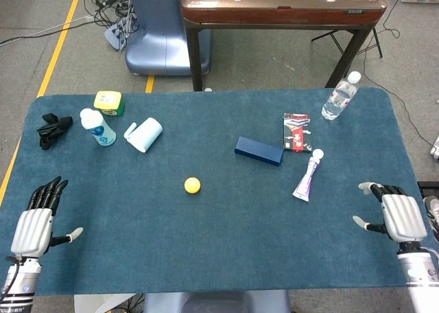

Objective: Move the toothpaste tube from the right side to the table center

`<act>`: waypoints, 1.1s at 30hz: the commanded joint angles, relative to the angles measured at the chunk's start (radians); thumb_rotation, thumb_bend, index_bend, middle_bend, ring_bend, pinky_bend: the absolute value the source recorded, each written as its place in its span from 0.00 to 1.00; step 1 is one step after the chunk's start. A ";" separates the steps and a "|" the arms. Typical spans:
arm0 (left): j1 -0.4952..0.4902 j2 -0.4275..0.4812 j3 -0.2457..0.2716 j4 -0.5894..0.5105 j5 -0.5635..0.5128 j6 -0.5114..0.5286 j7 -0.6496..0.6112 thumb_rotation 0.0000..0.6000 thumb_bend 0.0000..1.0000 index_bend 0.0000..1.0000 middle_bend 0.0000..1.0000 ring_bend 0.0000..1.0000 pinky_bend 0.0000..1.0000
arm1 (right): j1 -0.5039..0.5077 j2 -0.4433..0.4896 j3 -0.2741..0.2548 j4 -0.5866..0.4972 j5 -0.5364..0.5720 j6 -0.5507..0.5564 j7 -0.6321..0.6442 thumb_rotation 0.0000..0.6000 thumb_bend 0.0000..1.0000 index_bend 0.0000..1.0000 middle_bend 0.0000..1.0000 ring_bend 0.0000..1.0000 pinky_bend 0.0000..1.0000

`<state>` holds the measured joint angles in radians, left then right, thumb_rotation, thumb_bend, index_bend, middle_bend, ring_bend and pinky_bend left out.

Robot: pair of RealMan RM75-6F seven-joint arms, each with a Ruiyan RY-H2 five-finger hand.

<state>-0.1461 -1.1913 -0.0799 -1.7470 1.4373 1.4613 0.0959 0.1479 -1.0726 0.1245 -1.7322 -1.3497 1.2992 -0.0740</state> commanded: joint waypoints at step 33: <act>0.007 -0.025 0.012 0.020 -0.015 -0.020 -0.012 1.00 0.00 0.00 0.00 0.00 0.02 | 0.506 -0.201 0.113 0.428 0.546 -0.585 -0.216 1.00 0.00 0.16 0.24 0.17 0.20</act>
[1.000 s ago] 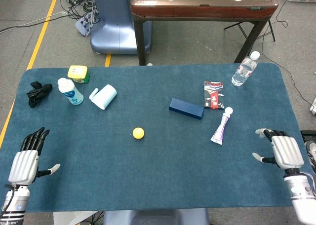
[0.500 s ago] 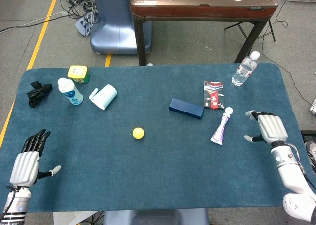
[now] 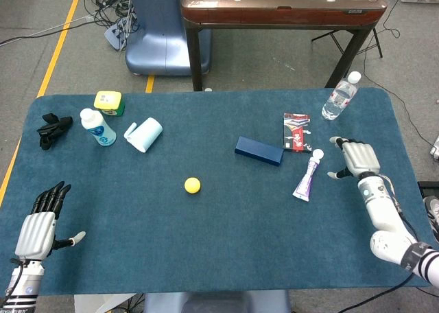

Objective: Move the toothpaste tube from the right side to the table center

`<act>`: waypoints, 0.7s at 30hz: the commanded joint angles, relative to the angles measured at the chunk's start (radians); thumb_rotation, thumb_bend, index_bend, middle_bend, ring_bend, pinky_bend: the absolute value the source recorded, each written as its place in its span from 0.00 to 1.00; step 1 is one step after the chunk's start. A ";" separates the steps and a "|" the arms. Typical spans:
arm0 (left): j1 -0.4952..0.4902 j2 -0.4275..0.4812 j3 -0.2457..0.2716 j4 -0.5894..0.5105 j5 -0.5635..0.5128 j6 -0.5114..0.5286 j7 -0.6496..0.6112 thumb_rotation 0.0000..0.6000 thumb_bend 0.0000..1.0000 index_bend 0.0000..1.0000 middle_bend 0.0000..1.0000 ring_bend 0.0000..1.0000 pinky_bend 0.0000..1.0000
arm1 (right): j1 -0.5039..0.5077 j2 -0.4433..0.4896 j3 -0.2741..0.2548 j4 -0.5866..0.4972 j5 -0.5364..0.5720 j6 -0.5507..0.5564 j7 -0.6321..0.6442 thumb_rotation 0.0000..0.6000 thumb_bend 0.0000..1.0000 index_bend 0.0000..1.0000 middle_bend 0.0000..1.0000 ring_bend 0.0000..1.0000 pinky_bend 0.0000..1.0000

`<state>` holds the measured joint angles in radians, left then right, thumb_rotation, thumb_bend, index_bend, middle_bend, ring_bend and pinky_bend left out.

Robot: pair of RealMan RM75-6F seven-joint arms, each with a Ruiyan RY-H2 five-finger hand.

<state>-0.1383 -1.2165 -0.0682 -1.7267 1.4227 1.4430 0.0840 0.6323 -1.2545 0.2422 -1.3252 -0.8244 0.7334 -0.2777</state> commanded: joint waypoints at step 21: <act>-0.007 0.002 -0.004 -0.001 0.003 -0.008 -0.002 1.00 0.00 0.00 0.00 0.00 0.02 | 0.061 -0.058 -0.035 0.019 -0.055 -0.134 0.150 1.00 0.00 0.14 0.22 0.16 0.19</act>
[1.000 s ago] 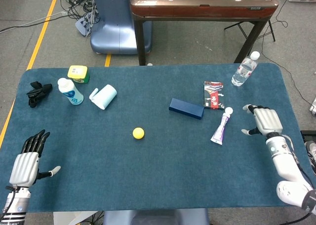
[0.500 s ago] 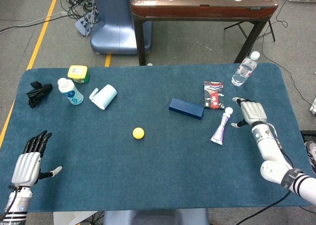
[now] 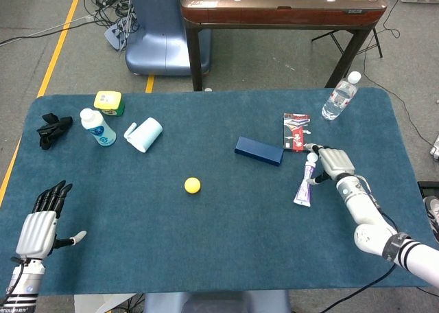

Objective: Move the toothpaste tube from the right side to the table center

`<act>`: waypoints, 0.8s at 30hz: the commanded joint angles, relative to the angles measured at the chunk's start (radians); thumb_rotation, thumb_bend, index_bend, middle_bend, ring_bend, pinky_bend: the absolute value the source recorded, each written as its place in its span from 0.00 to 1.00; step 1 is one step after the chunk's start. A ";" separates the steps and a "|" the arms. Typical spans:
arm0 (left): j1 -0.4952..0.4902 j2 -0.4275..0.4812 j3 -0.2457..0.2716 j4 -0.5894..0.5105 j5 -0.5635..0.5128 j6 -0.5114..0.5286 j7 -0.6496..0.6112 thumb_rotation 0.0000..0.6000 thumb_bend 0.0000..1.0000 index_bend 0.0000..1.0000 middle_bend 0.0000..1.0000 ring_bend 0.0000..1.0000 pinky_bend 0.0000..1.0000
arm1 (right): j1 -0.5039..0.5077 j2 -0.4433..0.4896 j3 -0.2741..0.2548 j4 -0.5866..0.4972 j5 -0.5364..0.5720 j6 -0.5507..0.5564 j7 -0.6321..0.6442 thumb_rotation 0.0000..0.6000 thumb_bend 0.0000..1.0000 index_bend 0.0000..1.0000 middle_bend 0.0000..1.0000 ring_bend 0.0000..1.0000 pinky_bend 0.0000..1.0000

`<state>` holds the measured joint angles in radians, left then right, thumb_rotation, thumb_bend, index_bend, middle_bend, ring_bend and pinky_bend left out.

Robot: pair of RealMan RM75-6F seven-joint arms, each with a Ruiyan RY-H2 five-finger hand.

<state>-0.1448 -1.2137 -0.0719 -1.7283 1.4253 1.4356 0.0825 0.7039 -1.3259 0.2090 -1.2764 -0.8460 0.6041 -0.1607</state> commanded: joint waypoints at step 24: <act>0.017 0.009 0.005 0.003 0.009 0.023 -0.020 1.00 0.00 0.00 0.00 0.00 0.02 | -0.072 0.112 -0.044 -0.291 -0.460 0.114 0.272 1.00 0.00 0.14 0.25 0.16 0.19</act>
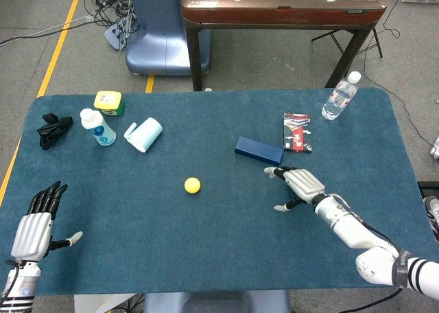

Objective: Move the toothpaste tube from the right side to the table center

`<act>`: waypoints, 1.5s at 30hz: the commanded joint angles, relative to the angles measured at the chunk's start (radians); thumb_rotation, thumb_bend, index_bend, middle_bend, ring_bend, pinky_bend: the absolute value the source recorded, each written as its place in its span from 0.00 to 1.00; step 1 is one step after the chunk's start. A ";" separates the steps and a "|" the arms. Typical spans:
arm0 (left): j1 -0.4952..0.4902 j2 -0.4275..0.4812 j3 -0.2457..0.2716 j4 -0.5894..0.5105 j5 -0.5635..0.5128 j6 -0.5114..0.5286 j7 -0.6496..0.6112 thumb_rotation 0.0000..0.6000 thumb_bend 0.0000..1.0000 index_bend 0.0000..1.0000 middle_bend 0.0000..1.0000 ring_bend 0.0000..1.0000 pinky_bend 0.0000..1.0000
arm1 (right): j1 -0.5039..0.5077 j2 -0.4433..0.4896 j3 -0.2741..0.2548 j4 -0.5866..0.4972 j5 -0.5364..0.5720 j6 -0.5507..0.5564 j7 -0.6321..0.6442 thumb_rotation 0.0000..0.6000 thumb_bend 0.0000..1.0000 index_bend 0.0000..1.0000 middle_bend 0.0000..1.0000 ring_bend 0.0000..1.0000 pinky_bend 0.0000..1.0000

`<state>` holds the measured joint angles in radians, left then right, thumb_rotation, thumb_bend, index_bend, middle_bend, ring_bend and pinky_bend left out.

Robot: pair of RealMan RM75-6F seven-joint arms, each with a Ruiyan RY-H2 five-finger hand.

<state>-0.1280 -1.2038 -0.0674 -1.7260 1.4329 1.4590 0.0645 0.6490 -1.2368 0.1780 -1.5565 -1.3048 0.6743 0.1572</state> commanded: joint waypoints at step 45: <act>0.009 0.001 0.005 0.006 0.017 0.008 -0.028 1.00 0.00 0.00 0.00 0.00 0.02 | -0.062 -0.048 -0.118 0.091 0.112 0.165 -0.285 1.00 0.05 0.21 0.32 0.17 0.19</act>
<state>-0.1187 -1.2029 -0.0620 -1.7201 1.4504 1.4673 0.0371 0.5895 -1.2753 0.0556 -1.4833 -1.1846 0.8231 -0.1110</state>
